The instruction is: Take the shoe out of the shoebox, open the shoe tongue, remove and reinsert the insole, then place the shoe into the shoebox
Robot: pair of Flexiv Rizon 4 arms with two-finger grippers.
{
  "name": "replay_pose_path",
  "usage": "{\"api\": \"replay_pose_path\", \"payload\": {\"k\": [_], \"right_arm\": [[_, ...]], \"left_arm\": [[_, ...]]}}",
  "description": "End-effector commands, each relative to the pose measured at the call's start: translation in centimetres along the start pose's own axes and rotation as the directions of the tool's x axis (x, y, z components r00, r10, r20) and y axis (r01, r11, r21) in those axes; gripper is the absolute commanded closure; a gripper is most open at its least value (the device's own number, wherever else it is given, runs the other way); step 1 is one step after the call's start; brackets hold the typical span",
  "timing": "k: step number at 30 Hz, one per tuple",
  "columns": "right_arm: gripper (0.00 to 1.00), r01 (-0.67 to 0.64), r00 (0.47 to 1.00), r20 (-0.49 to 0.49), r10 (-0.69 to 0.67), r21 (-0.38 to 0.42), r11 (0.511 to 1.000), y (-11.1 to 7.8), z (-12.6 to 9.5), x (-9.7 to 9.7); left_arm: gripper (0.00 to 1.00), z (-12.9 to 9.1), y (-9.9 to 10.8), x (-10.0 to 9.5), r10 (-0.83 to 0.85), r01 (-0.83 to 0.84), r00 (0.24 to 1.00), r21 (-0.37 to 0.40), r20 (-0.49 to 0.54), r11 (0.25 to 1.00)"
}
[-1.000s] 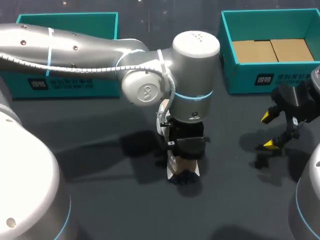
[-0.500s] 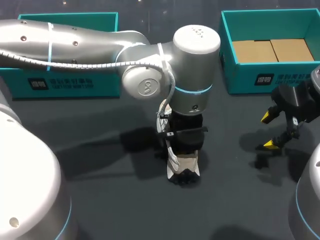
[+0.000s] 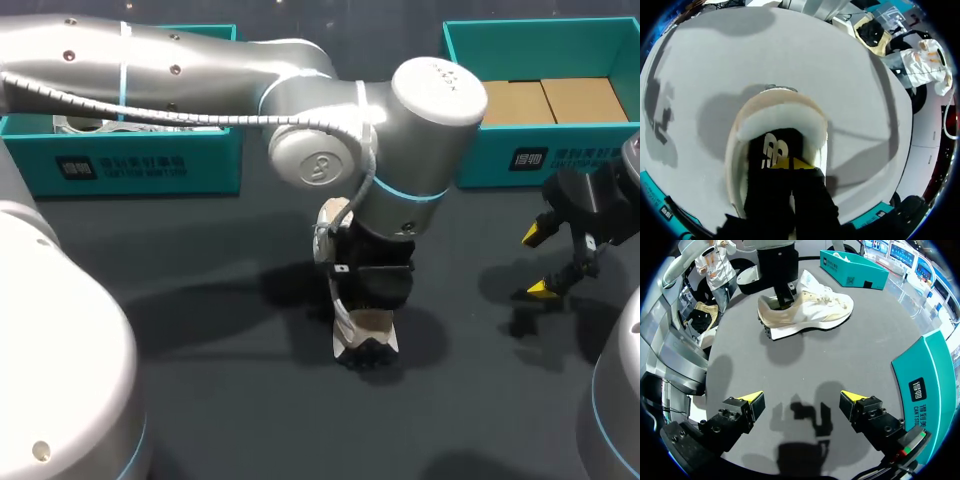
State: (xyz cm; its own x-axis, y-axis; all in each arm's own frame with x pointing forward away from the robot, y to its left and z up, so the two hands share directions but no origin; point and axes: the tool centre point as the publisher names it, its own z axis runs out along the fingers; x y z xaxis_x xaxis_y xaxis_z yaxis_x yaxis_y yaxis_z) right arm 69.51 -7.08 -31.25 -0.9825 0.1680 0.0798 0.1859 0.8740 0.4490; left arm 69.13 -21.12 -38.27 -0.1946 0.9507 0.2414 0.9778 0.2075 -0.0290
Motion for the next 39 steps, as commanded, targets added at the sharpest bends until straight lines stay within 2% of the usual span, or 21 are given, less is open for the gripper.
{"api": "replay_pose_path", "payload": {"k": [1, 5, 9, 13, 19, 27, 37, 39], "right_arm": [[0.0, 0.0, 1.0, 0.002, 0.0, 0.001, 1.0, 0.0, 0.0, 0.2], [0.0, 0.0, 1.0, 0.002, 0.0, 0.001, 1.0, 0.0, 0.0, 0.2], [0.0, 0.0, 1.0, 0.002, 0.0, 0.001, 1.0, 0.0, 0.0, 0.2], [0.0, 0.0, 1.0, 0.002, 0.0, 0.001, 1.0, 0.0, 0.0, 0.2], [0.0, 0.0, 1.0, 0.002, 0.0, 0.001, 1.0, 0.0, 0.0, 0.2], [0.0, 0.0, 1.0, 0.002, 0.0, 0.001, 1.0, 0.0, 0.0, 0.2], [0.0, 0.0, 1.0, 0.002, 0.0, 0.001, 1.0, 0.0, 0.0, 0.2], [0.0, 0.0, 1.0, 0.002, 0.0, 0.001, 1.0, 0.0, 0.0, 0.2]], "left_arm": [[1.0, 1.8, -0.2, -1.2, 0.003, -0.002, 0.996, 0.011, -0.087, 1.0], [1.0, 3.6, -0.1, -1.6, 0.0, 0.004, 0.993, 0.033, -0.116, 0.999], [1.0, 4.0, 0.3, -1.7, -0.029, 0.033, 0.998, 0.057, -0.063, 0.998], [1.0, 2.8, 0.4, -1.0, -0.031, 0.03, 0.999, 0.073, 0.018, 0.997], [1.0, -0.6, 0.2, 0.0, -0.025, 0.015, 0.985, 0.062, 0.173, 0.998], [1.0, -3.0, 0.8, -1.2, -0.043, 0.043, 0.949, 0.005, 0.313, 0.999], [1.0, -3.7, 0.9, -1.7, -0.059, 0.08, 0.942, -0.051, 0.332, 0.995], [0.93, -3.6, 1.1, -1.7, -0.064, 0.087, 0.942, -0.055, 0.33, 0.995]]}}
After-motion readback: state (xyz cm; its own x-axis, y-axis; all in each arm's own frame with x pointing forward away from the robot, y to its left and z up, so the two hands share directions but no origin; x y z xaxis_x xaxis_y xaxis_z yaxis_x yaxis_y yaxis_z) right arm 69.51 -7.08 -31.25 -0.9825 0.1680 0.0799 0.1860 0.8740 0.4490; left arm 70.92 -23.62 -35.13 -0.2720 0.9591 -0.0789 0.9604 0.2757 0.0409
